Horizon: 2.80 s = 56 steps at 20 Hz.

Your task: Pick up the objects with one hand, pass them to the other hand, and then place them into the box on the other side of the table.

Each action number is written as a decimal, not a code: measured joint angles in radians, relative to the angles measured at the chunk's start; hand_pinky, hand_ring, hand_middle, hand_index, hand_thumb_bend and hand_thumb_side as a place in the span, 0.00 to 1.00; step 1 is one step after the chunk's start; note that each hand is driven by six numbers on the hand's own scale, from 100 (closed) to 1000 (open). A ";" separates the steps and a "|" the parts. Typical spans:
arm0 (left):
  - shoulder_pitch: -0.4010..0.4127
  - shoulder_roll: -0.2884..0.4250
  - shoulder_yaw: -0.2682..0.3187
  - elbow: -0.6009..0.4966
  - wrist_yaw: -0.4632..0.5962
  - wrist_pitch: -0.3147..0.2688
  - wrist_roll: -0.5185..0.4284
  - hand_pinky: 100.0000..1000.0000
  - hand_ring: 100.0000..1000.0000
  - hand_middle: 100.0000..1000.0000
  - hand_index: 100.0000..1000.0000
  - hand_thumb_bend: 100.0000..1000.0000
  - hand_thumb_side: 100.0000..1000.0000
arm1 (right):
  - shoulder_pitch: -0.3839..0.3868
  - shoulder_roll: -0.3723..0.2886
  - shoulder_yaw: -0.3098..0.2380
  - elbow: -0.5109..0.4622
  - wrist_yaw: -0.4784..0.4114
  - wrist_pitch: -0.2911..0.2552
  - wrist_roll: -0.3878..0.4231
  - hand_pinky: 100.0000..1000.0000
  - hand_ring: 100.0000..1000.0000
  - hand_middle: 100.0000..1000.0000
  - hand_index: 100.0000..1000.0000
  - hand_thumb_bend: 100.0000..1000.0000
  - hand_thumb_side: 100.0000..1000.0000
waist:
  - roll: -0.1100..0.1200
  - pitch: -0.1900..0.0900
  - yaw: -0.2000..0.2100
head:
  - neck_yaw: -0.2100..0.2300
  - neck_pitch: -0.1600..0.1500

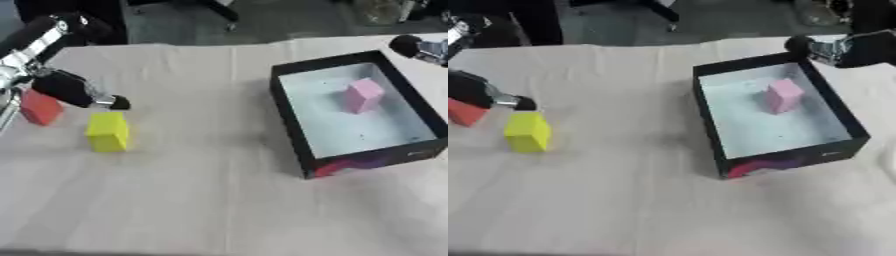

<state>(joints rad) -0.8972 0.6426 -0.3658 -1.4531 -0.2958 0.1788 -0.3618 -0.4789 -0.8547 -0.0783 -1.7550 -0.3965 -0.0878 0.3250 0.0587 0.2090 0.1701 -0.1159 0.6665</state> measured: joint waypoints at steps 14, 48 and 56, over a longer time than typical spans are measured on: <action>-0.102 0.037 -0.048 0.323 -0.129 -0.222 -0.237 0.84 0.85 0.77 0.85 0.87 0.07 | 0.015 -0.023 -0.028 -0.001 -0.128 0.020 0.025 0.99 1.00 0.67 1.00 0.47 0.07 | 0.000 0.000 -0.005 | 0.029 -0.004; -0.169 -0.157 0.107 0.609 -0.582 -0.327 -0.537 0.82 0.86 0.77 0.81 0.84 0.00 | 0.040 0.011 -0.030 -0.001 -0.056 0.029 0.044 0.99 1.00 0.65 1.00 0.46 0.07 | 0.000 0.003 -0.021 | 0.066 -0.022; -0.169 -0.194 0.111 0.640 -0.653 -0.343 -0.456 0.81 0.86 0.76 0.80 0.78 0.00 | 0.040 0.022 -0.030 0.005 -0.048 0.033 0.053 1.00 1.00 0.66 1.00 0.46 0.07 | 0.000 0.005 -0.026 | 0.073 -0.028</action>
<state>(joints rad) -1.0662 0.4482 -0.2551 -0.8129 -0.9484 -0.1643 -0.8182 -0.4392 -0.8327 -0.1083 -1.7502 -0.4446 -0.0546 0.3776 0.0583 0.2137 0.1443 -0.0431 0.6385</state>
